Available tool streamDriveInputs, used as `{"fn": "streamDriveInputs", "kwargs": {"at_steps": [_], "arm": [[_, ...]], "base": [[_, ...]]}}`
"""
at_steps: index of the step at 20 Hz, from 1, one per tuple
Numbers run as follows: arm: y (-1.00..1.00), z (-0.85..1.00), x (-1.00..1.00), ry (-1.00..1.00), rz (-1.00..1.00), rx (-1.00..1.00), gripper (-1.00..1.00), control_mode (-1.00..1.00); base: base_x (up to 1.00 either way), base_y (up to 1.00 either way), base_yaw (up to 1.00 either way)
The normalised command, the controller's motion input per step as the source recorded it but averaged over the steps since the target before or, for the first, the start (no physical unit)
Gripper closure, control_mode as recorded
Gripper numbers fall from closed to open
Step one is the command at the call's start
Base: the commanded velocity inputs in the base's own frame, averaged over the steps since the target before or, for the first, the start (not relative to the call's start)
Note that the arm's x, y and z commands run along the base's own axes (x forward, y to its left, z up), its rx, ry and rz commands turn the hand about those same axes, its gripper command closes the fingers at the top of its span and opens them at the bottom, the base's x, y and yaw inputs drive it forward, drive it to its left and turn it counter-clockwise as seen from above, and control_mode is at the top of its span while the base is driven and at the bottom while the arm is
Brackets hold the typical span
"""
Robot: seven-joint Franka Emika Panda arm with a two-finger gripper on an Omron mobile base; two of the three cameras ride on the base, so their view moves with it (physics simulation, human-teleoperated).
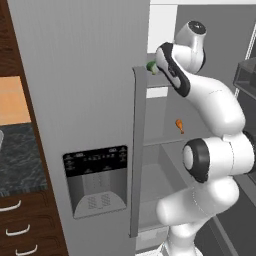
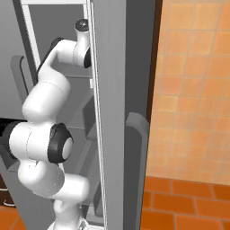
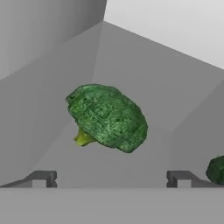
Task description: Place one broccoli and one chicken drumstick in each tupperware on the nearby counter, to pack two identical lunches.
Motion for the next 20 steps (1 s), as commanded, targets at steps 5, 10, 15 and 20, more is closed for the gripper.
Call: {"fn": "streamDriveInputs", "kwargs": {"at_steps": [5, 10, 15, 20], "arm": [[0.25, 0.00, 0.49, 0.00, 0.00, 0.00, -1.00, -1.00], [0.15, 0.00, 0.45, 0.00, 0.00, 0.03, -1.00, -1.00], [0.00, -0.14, 0.19, 0.00, 0.02, 0.00, -1.00, -1.00], [0.00, -0.26, 0.01, 0.00, 0.02, 0.00, 1.00, -1.00]], "base": [[0.00, 0.00, 0.00], [0.00, 0.00, 0.00], [0.00, 0.00, 0.00], [0.00, 0.00, 0.00]]}}
